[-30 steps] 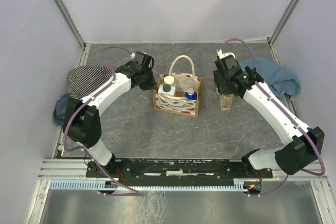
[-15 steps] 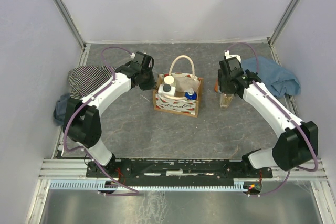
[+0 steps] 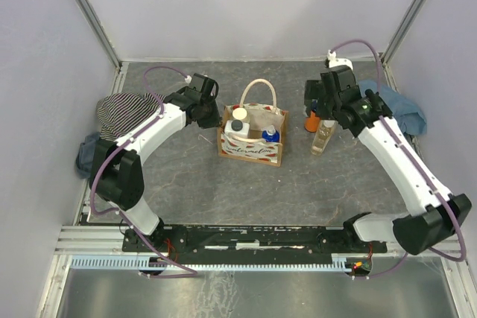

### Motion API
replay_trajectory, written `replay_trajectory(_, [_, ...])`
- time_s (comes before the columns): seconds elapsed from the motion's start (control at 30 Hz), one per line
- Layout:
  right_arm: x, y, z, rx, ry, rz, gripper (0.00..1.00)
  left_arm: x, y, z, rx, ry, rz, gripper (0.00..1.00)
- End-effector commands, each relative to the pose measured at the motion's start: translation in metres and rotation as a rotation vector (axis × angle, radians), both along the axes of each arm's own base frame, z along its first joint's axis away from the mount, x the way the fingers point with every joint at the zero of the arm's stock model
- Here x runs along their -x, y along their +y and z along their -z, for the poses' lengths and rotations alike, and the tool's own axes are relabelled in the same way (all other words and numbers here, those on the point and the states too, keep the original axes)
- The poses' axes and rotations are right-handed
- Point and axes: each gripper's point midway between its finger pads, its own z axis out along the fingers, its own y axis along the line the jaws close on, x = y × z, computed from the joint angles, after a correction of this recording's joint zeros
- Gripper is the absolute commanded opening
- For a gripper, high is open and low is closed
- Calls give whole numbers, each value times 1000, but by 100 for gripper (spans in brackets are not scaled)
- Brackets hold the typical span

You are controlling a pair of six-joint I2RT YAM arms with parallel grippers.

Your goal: Take the personal care products out of the canvas bag

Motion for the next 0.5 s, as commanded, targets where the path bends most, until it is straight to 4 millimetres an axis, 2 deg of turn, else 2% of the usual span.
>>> replay_trajectory(0.0, [20,67,-74,-153,-107,-211,94,16,4,-2,-30,39,55,14])
replay_trajectory(0.07, [24,97,-78,-174,-85,-305,91,16,3,-1,-25,45,53,15])
replay_trajectory(0.17, [22,128,-61,-151,-11,-389,90,17,1,-1,-12,48,58,15])
replay_trajectory(0.3, [13,153,-34,-129,53,-464,90,17,1,0,-14,48,58,15])
replay_trajectory(0.47, [5,172,-7,-116,110,-531,90,18,-2,3,-4,58,67,16])
